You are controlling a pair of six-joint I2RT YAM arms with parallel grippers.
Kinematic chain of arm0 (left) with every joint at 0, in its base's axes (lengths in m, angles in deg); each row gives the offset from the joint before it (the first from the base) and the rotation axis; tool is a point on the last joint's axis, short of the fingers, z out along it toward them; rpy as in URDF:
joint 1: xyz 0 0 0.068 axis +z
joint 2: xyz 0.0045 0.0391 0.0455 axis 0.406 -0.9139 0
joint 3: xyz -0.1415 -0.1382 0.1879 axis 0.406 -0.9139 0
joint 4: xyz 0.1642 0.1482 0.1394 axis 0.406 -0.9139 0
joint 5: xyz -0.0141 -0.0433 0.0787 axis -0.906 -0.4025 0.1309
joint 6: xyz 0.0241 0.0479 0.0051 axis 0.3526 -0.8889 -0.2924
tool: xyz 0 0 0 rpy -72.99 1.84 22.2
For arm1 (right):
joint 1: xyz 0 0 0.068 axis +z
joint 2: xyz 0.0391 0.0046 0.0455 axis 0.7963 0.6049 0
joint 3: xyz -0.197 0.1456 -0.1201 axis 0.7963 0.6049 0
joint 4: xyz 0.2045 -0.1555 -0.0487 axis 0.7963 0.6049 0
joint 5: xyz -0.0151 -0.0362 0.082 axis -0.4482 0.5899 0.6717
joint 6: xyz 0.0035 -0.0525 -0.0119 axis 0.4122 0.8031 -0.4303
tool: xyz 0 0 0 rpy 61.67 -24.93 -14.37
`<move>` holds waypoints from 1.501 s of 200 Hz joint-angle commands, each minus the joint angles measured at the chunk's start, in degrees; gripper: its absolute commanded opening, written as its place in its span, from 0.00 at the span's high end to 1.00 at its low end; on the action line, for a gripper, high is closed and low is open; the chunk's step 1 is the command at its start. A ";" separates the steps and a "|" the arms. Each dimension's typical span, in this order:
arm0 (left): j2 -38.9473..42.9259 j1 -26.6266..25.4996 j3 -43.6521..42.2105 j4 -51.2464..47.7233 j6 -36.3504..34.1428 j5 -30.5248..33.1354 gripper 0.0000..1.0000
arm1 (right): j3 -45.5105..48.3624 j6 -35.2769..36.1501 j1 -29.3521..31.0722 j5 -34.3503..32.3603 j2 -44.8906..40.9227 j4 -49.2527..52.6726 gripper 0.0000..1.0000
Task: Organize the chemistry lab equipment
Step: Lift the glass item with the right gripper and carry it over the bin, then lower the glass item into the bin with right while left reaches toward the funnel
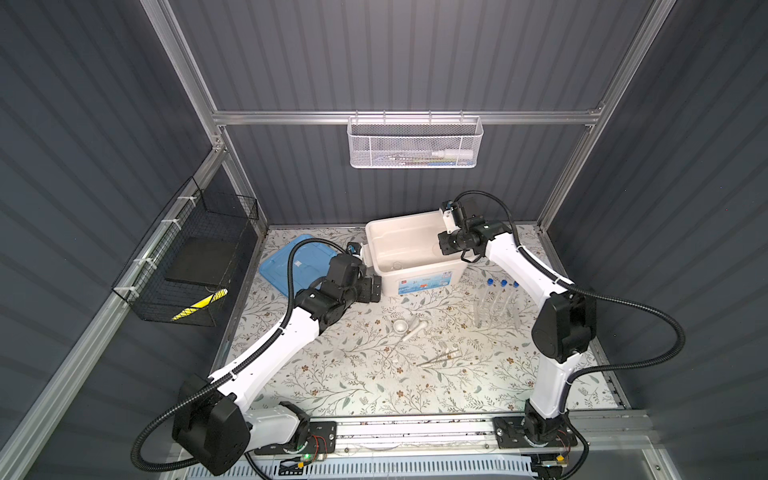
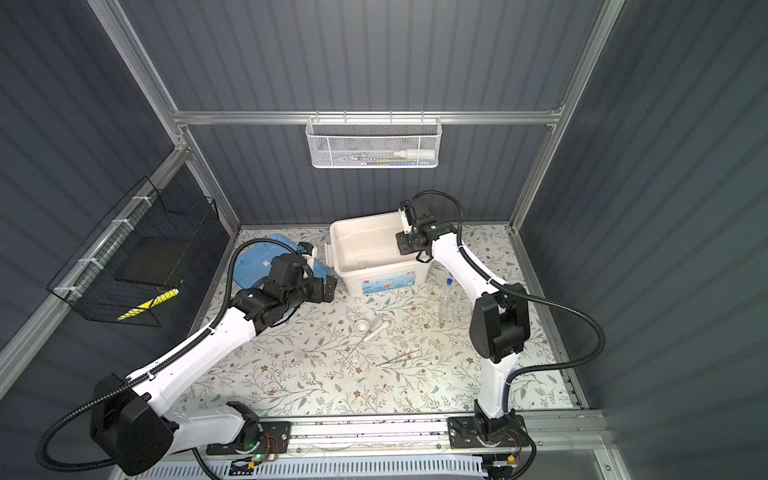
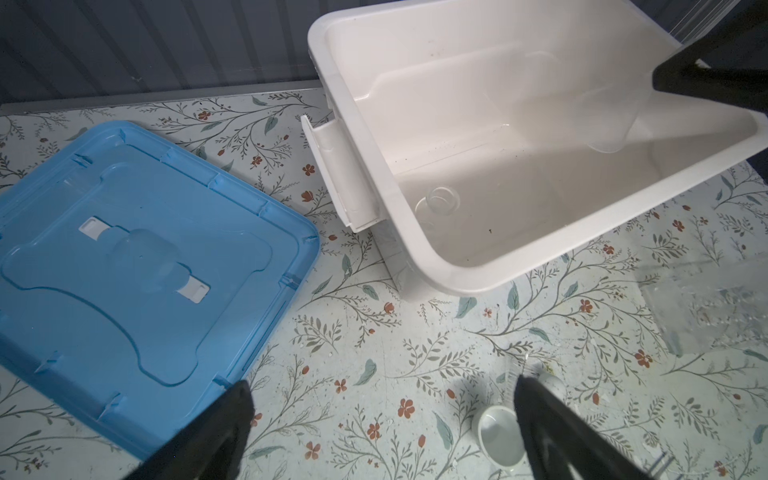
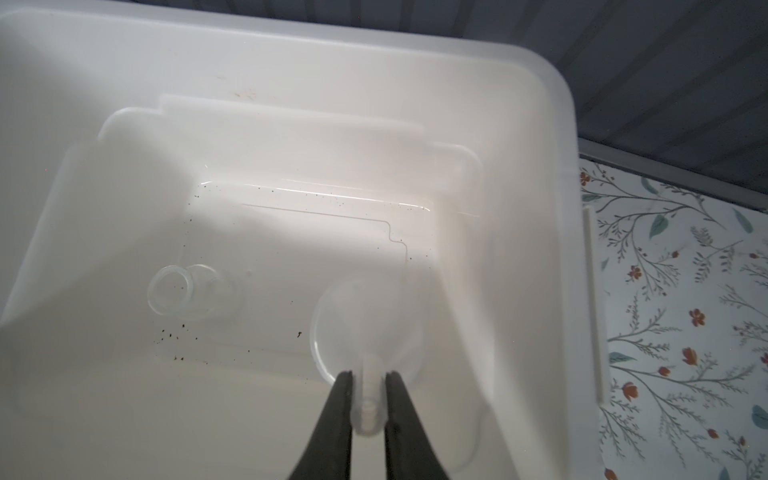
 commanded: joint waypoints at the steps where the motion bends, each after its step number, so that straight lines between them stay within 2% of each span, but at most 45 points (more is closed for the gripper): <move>1: 1.11 0.28 -0.60 -0.48 0.51 -0.06 0.00 | -3.51 0.51 -0.98 2.86 2.86 2.44 0.83; 35: 1.88 0.28 -0.71 -0.57 0.41 0.18 0.00 | -8.48 0.50 -1.56 4.07 8.20 6.09 0.84; 98: 2.01 0.21 -1.23 -0.58 0.51 0.08 0.00 | -11.96 -0.11 -2.44 5.59 13.79 9.22 0.84; 264: 4.82 -0.86 -1.22 -1.89 0.15 2.40 0.00 | -11.35 -2.57 -3.14 8.63 20.29 11.11 0.82; 300: 5.21 -2.45 -0.95 -2.54 -0.46 1.00 0.00 | -11.22 -2.80 -3.14 10.40 21.16 11.46 0.81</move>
